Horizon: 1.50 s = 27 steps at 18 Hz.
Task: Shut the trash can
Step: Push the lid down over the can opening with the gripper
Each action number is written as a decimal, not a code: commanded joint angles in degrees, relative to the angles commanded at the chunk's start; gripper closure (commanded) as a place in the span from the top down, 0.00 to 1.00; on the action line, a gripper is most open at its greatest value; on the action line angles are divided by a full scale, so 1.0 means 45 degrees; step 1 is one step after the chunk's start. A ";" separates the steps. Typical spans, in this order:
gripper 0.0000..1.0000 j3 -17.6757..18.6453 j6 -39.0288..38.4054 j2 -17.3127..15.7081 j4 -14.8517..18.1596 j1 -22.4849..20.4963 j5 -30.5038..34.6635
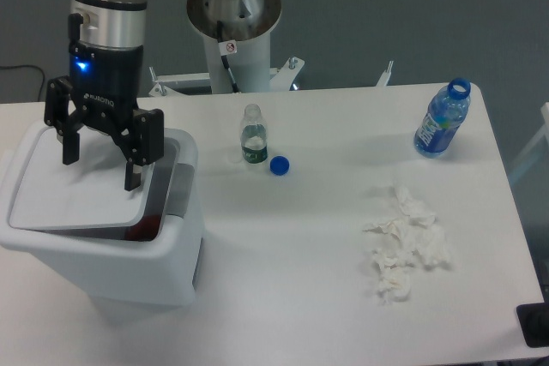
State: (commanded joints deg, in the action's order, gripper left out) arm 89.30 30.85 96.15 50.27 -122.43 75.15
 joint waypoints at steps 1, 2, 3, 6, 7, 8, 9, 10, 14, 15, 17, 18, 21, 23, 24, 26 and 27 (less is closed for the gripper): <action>1.00 0.0000 0.0019 -0.0019 -0.0019 -0.0078 0.0000; 1.00 0.0000 0.0020 -0.0019 -0.0020 -0.0137 0.0000; 1.00 0.0000 0.0020 -0.0019 -0.0020 -0.0195 0.0019; 1.00 0.0000 0.0000 -0.0058 -0.0214 -0.0313 0.0311; 1.00 0.0000 0.0000 -0.0058 -0.0234 -0.0294 0.0603; 1.00 0.0000 -0.0019 -0.0039 -0.0254 -0.0293 0.0837; 1.00 0.0000 0.0000 -0.0020 -0.0254 -0.0293 0.0898; 1.00 0.0000 0.0000 0.0000 -0.0254 -0.0313 0.0898; 1.00 0.0000 0.0000 0.0000 -0.0273 -0.0488 0.0898; 1.00 0.0000 0.0000 0.0000 -0.0273 -0.0566 0.0898; 1.00 0.0000 0.0000 0.0000 -0.0273 -0.0645 0.0898; 1.00 0.0000 0.0000 0.0000 -0.0273 -0.0664 0.0898; 1.00 0.0117 0.0000 0.0058 -0.0293 -0.0684 0.0898; 1.00 0.0117 0.0000 0.0195 -0.0332 -0.0762 0.0898; 1.00 0.0117 0.0000 0.0234 -0.0332 -0.0781 0.0898; 1.00 0.0137 -0.0020 0.0254 -0.0332 -0.0782 0.0898; 1.00 0.0137 0.0000 0.0254 -0.0332 -0.0782 0.0898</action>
State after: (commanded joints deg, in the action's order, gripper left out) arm 89.91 30.85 97.29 48.78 -125.95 79.19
